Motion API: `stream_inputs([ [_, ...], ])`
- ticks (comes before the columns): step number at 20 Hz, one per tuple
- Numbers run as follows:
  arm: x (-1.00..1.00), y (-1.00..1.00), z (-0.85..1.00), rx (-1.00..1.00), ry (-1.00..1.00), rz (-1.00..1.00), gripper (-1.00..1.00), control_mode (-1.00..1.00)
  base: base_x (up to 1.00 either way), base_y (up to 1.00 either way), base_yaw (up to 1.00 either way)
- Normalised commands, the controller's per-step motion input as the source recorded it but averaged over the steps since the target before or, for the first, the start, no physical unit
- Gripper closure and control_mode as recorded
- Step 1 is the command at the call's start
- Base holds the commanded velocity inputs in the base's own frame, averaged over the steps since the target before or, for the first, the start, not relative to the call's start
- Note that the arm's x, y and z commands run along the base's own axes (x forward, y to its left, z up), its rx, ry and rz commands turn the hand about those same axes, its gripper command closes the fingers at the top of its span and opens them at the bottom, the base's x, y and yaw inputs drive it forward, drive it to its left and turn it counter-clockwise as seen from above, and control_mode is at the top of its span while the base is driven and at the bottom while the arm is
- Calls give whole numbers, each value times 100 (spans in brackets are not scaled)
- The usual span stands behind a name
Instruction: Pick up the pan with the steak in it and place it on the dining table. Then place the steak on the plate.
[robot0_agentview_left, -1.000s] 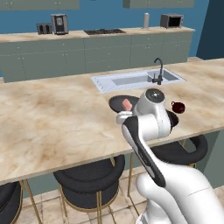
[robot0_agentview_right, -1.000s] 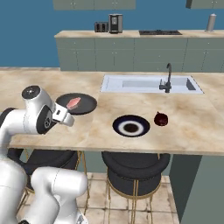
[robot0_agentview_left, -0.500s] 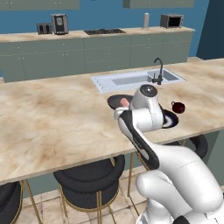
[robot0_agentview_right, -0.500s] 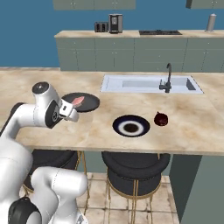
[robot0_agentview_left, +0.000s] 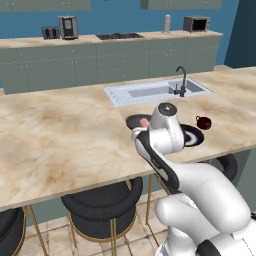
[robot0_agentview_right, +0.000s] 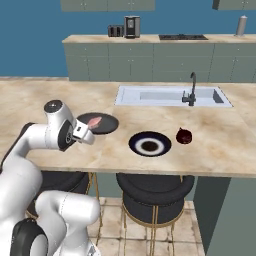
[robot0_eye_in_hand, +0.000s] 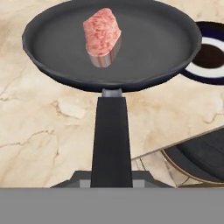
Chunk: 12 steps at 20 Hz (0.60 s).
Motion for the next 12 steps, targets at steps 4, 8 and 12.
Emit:
stream_inputs([
  [4,35,-8,-43,0,0,-4,100,-100,0,0,0],
  [8,40,0,-44,0,0,-2,100,-100,0,0,0],
  [12,25,0,-42,0,0,0,100,-100,0,0,0],
])
